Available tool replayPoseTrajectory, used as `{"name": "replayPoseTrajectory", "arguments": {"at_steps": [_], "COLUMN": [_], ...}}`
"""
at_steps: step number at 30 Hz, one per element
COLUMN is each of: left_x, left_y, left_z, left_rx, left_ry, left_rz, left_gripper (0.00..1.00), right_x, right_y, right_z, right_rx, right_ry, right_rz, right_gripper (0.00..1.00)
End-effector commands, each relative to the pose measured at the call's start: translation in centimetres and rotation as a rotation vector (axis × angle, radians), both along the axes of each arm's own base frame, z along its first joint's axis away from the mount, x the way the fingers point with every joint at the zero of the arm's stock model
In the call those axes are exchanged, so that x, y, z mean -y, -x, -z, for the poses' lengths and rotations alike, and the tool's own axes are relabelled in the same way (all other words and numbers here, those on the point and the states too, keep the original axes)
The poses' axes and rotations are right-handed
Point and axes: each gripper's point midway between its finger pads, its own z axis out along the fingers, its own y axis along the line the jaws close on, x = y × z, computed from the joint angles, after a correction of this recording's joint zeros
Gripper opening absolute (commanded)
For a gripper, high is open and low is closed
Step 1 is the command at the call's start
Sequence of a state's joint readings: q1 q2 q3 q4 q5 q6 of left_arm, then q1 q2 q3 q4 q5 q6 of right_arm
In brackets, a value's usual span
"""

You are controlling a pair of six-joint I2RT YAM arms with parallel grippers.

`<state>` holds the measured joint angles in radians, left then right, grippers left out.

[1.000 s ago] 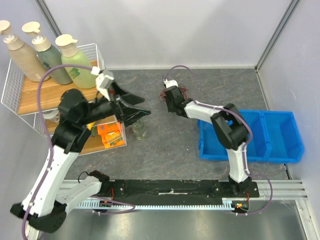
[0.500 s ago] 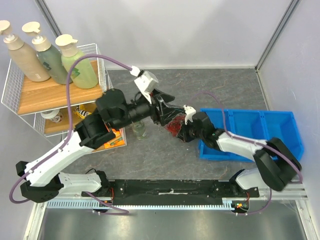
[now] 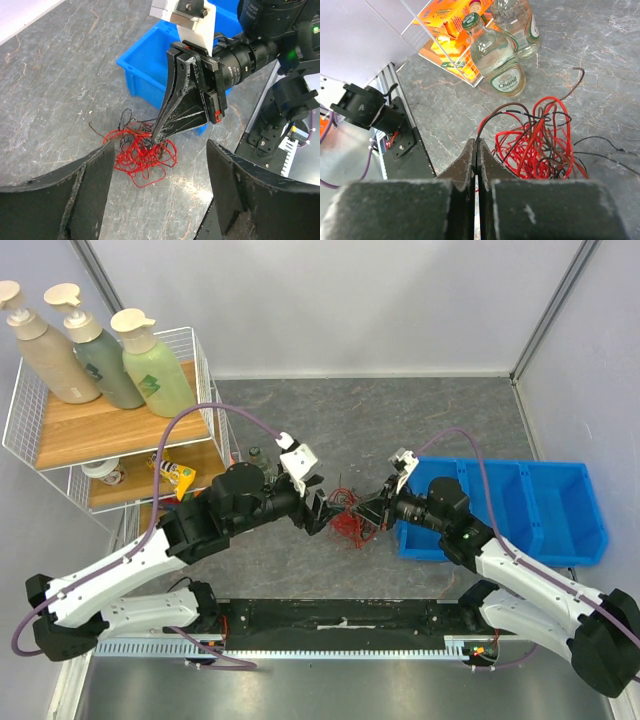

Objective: Untangle the cables

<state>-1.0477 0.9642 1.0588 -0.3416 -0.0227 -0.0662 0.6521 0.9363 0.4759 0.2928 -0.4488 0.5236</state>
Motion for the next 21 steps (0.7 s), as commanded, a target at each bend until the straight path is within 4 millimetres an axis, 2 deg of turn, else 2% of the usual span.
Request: {"name": "replayPoseTrajectory", "arguments": {"at_steps": [1, 6, 11, 14, 16, 18, 19, 20, 21], "left_x": [0.5, 0.9, 2.1, 2.6, 3.1, 3.1, 3.0, 2.7, 2.6], "left_y": [0.8, -1.1, -1.4, -1.3, -1.3, -1.7, -2.0, -2.2, -2.4], "left_z": [1.0, 5.3, 6.2, 6.2, 6.3, 6.3, 6.3, 6.3, 6.3], "left_rx": [-0.039, -0.133, -0.147, -0.144, -0.137, -0.129, -0.125, -0.121, -0.115], "left_ry": [-0.011, -0.091, -0.005, 0.053, 0.071, 0.075, 0.073, 0.072, 0.075], "left_rz": [0.036, -0.077, -0.086, -0.076, -0.058, -0.078, -0.096, -0.112, -0.127], "left_gripper": [0.78, 0.7, 0.79, 0.77, 0.69, 0.58, 0.49, 0.34, 0.15], "right_x": [-0.3, -1.4, -1.7, -1.9, -2.0, -2.0, -2.0, -1.9, -1.9], "right_y": [0.5, 1.0, 1.7, 2.4, 2.8, 2.7, 2.5, 2.5, 2.5], "right_z": [-2.2, -5.4, -8.2, -9.9, -10.7, -10.5, -10.0, -9.7, -9.5], "right_rx": [0.015, -0.064, -0.108, -0.132, -0.141, -0.162, -0.179, -0.19, -0.192], "right_ry": [-0.083, -0.203, -0.238, -0.288, -0.322, -0.32, -0.307, -0.299, -0.288], "right_rz": [-0.018, -0.056, -0.09, -0.12, -0.14, -0.131, -0.118, -0.113, -0.11], "right_gripper": [0.0, 0.0, 0.0, 0.0, 0.01, 0.04, 0.05, 0.07, 0.13]}}
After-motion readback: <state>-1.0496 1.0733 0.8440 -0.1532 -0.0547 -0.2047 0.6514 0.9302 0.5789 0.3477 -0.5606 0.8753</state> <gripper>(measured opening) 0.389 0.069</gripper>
